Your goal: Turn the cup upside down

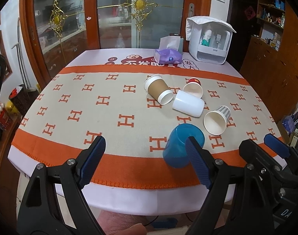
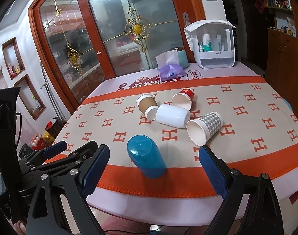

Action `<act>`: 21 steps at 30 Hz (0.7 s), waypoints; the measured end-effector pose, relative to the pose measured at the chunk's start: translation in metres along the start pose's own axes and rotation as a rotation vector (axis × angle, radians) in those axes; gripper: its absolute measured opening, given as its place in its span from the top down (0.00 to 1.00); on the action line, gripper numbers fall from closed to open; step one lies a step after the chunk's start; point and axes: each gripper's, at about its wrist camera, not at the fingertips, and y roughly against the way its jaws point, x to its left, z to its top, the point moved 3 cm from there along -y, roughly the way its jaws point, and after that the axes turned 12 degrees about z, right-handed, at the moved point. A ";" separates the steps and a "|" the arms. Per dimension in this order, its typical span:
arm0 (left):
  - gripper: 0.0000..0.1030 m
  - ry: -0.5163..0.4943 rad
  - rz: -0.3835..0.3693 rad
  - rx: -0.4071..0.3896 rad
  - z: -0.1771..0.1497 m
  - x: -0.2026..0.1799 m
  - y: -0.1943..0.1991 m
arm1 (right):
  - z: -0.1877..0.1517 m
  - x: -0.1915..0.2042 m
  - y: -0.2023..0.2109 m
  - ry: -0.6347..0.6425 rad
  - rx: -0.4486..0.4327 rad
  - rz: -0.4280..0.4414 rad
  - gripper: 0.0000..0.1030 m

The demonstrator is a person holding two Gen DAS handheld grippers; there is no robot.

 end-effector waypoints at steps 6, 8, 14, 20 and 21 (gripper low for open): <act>0.21 -0.003 0.008 -0.004 0.001 0.000 0.001 | 0.000 0.000 0.000 0.000 0.000 0.001 0.09; 0.21 -0.003 0.009 -0.004 0.001 -0.001 0.001 | -0.001 0.000 -0.001 0.000 0.001 -0.001 0.09; 0.21 -0.005 0.012 -0.004 0.001 0.000 0.001 | 0.000 0.000 -0.002 -0.007 0.003 0.006 0.09; 0.21 -0.005 0.011 -0.004 0.001 0.001 0.001 | 0.000 -0.001 -0.004 -0.012 0.005 0.005 0.09; 0.21 -0.005 0.011 -0.004 0.000 0.001 0.001 | -0.001 -0.001 -0.005 -0.013 0.005 0.004 0.09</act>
